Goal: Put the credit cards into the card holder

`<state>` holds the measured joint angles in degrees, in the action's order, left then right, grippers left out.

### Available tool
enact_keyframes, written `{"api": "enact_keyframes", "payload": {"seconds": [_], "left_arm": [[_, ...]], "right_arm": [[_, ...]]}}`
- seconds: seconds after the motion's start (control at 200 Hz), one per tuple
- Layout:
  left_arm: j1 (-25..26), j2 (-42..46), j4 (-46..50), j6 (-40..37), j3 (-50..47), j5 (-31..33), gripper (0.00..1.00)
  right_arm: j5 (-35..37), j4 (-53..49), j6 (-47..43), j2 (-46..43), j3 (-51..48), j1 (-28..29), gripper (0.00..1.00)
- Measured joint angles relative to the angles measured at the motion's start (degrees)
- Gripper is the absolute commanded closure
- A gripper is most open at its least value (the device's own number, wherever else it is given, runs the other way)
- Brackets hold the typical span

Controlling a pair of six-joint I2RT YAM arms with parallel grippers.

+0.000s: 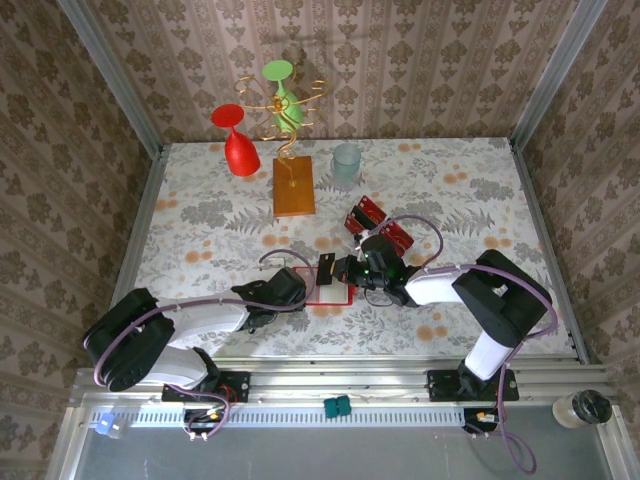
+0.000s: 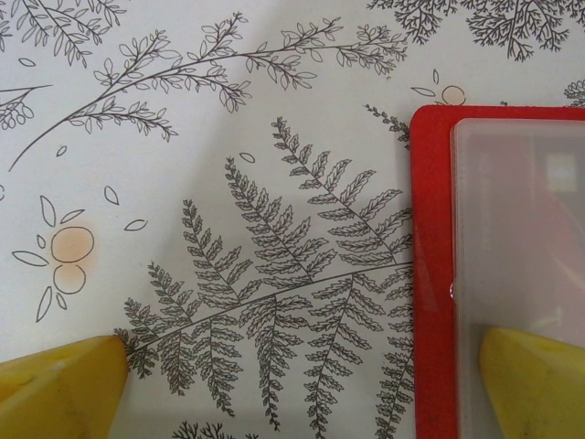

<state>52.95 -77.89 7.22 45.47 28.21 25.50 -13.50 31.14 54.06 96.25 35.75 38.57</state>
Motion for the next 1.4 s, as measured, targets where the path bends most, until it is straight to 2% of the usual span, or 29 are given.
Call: {"api": "enact_keyframes", "payload": {"seconds": [1.4], "left_arm": [[0.0,0.0,-0.02,-0.02,0.0,0.02,0.0]], "right_arm": [[-0.02,4.76,3.04,0.42,-4.74,2.36,1.0]]}}
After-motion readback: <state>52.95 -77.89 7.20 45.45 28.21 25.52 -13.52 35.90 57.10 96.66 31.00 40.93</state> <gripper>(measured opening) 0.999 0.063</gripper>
